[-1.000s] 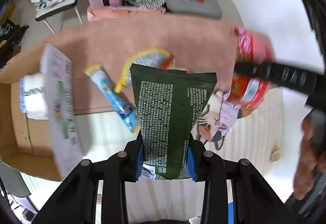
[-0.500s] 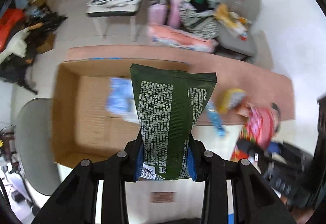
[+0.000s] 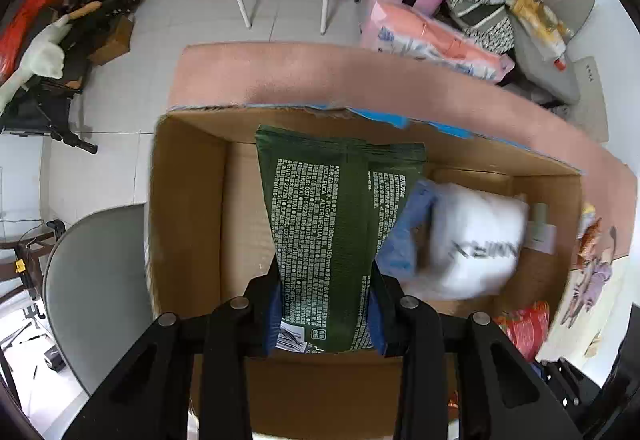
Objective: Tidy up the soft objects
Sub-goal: 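Carry the green and red packets into the box, then open both tools, then grasp the orange panda snack bag with the left tool while the right tool grasps the lavender cloth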
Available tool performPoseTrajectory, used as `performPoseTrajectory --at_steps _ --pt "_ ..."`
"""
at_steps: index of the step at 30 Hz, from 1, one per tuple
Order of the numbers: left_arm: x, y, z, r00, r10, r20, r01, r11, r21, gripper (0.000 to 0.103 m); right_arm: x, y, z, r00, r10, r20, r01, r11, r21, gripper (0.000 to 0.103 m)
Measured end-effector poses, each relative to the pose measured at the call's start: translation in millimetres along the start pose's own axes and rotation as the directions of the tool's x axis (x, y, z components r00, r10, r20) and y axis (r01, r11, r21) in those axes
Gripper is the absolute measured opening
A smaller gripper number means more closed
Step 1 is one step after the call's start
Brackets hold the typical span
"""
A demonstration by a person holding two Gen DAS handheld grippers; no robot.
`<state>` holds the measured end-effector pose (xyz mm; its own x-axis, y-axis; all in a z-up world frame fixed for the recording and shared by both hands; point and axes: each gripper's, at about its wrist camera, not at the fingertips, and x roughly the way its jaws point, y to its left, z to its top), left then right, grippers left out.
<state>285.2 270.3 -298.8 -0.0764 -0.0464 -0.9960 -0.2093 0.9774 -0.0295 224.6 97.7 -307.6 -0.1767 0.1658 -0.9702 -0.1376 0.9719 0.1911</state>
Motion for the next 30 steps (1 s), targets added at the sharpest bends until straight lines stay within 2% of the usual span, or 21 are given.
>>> performPoseTrajectory --at_steps 6,11,14,15,17,19,21,22,26,30 --pt "36.2 -2.1 18.8 0.997 -0.008 -0.076 0.010 1.000 0.015 0.031 32.6 5.7 2.5 0.997 -0.039 -0.064 0.040 0.999 0.011 0.044" --pt "47.5 -3.0 21.5 0.994 0.004 -0.107 -0.001 1.000 0.028 0.032 49.1 7.7 0.9 0.993 -0.061 -0.104 0.063 0.998 0.022 0.045" --pt "46.1 -0.2 23.2 0.992 -0.020 -0.125 0.022 1.000 0.008 0.034 51.6 4.7 3.5 0.991 -0.061 -0.120 0.066 0.997 0.038 0.048" --pt "41.4 1.9 22.8 0.992 -0.034 -0.121 0.035 0.999 0.002 0.037 48.6 5.0 4.5 0.992 -0.057 -0.113 0.062 0.997 0.040 0.050" --pt "29.9 3.9 22.8 0.995 -0.037 -0.097 0.038 0.999 0.006 0.052 38.5 6.9 5.5 0.994 -0.051 -0.094 0.055 0.998 0.040 0.075" --pt "14.6 5.9 20.9 0.998 -0.033 -0.056 0.034 0.999 0.015 0.077 26.3 5.0 2.8 0.996 -0.053 -0.067 0.055 0.998 0.031 0.078" --pt "-1.5 6.6 15.5 0.999 -0.032 -0.017 0.032 0.999 0.027 0.088 17.6 6.9 2.2 0.997 -0.055 -0.053 0.057 0.998 0.024 0.078" --pt "-5.9 7.0 13.7 0.999 -0.031 -0.006 0.031 0.999 0.031 0.091 13.2 7.9 1.4 0.998 -0.049 -0.046 0.050 0.999 0.016 0.079" --pt "-28.8 8.3 -10.3 0.998 -0.042 0.036 0.040 0.998 0.054 0.101 -10.9 8.9 -0.4 0.998 -0.057 0.000 0.057 0.998 0.002 0.102" --pt "-45.5 7.7 -36.9 0.996 -0.042 0.079 0.037 0.998 0.060 0.101 -29.7 9.9 -11.2 0.997 -0.059 0.040 0.059 0.998 -0.012 0.103"
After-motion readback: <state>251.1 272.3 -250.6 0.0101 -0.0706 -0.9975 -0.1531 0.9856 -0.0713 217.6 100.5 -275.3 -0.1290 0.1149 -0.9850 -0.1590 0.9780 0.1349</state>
